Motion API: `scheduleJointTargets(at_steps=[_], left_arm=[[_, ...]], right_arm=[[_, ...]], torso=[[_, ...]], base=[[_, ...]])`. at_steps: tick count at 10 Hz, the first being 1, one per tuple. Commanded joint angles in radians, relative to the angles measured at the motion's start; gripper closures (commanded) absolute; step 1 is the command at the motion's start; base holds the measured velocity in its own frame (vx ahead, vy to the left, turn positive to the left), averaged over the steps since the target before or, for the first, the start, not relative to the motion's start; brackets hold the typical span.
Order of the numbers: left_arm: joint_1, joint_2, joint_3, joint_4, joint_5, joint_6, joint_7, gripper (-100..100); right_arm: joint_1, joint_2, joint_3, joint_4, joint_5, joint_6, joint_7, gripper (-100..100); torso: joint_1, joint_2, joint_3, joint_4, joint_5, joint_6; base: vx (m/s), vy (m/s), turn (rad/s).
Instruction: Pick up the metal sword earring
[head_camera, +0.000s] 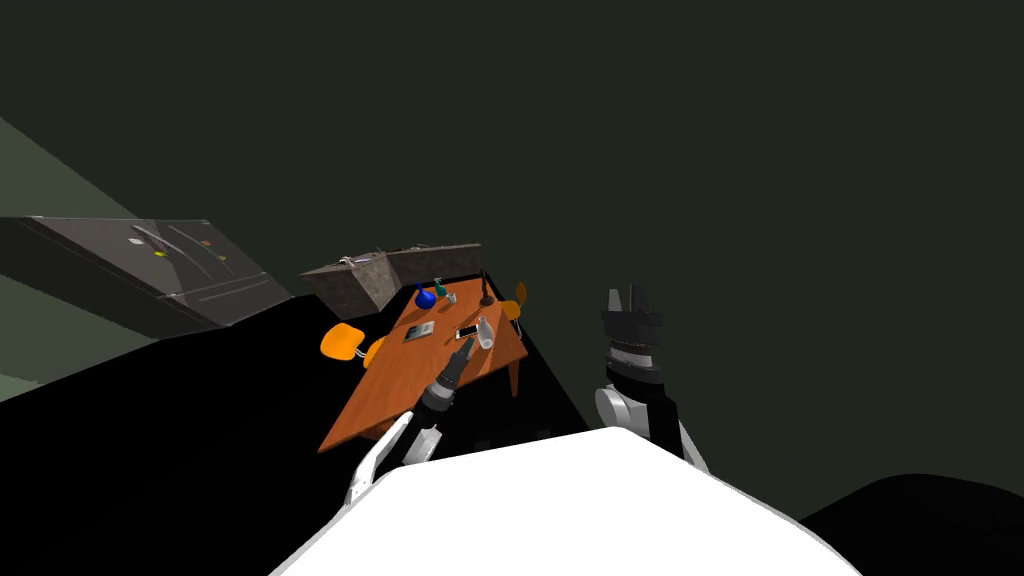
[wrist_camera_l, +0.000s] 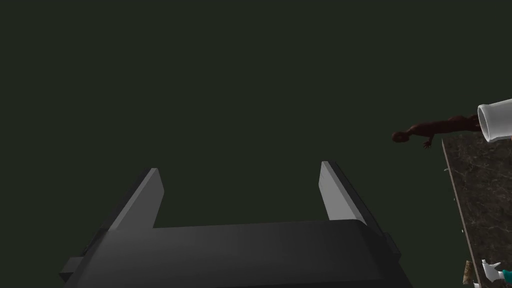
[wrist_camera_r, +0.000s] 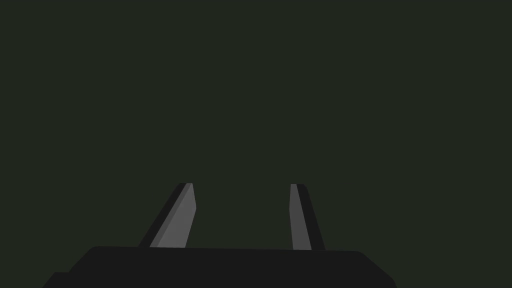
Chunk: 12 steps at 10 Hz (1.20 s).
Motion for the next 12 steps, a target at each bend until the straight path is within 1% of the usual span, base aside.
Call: scheduleJointTargets(at_steps=[1,2,3,4,5,6,8,9,10,11,12], left_arm=[[-0.02,0.013,-0.016,0.05,0.0,-0.01,-0.005,-100],[-0.02,0.013,-0.016,0.067,0.0,-0.01,-0.005,-100],[-0.039,0.045,-0.048,0.11,0.0,-0.013,-0.016,-100],[-0.039,0.045,-0.048,0.128,0.0,-0.013,-0.016,-100],[-0.057,0.076,-0.082,0.151,0.0,-0.015,-0.027,-100],[-0.057,0.076,-0.082,0.187,0.0,-0.015,-0.027,-100],[-0.057,0.076,-0.082,0.189,0.0,-0.015,-0.027,-100],[-0.074,0.105,-0.115,0.222,0.0,-0.016,-0.037,-100],[-0.074,0.105,-0.115,0.251,0.0,-0.016,-0.037,-100],[-0.09,0.133,-0.149,0.297,0.001,-0.017,-0.047,-100],[-0.09,0.133,-0.149,0.312,0.001,-0.017,-0.047,-100]], right_arm=[[0.0,0.0,0.0,0.0,0.0,0.0,0.0,0],[0.0,0.0,0.0,0.0,0.0,0.0,0.0,0],[0.0,0.0,0.0,0.0,0.0,0.0,0.0,0],[0.0,0.0,0.0,0.0,0.0,0.0,0.0,0],[0.0,0.0,0.0,0.0,0.0,0.0,0.0,0],[0.0,0.0,0.0,0.0,0.0,0.0,0.0,0],[0.0,0.0,0.0,0.0,0.0,0.0,0.0,0],[0.0,0.0,0.0,0.0,0.0,0.0,0.0,0],[0.0,0.0,0.0,0.0,0.0,0.0,0.0,0],[0.0,0.0,0.0,0.0,0.0,0.0,0.0,0],[0.0,0.0,0.0,0.0,0.0,0.0,0.0,0]], torso=[[0.0,0.0,0.0,0.0,0.0,0.0],[0.0,0.0,0.0,0.0,0.0,-0.001],[-0.001,-0.001,-0.001,0.0,0.0,-0.001],[-0.001,-0.001,-0.001,0.0,0.0,0.0],[0.0,-0.001,-0.001,0.0,0.0,-0.001],[0.0,-0.001,0.0,0.0,0.0,0.0],[-0.002,-0.001,-0.001,0.0,0.0,-0.002],[-0.004,-0.002,-0.001,0.0,-0.001,-0.001],[-0.003,-0.002,-0.001,0.0,-0.001,0.0],[-0.001,-0.002,-0.001,0.0,0.0,-0.001],[0.0,-0.001,0.0,0.0,0.0,0.0]], base=[[-0.027,0.068,-0.153],[-0.011,0.036,0.043],[-0.011,0.044,-0.28],[-0.013,0.054,-0.203],[-0.023,0.063,-0.306],[-0.028,0.058,-0.172],[-0.005,0.011,0.011],[-0.008,0.017,-0.351],[-0.015,0.049,-0.197],[-0.025,0.061,-0.345],[-0.023,0.057,-0.166]])
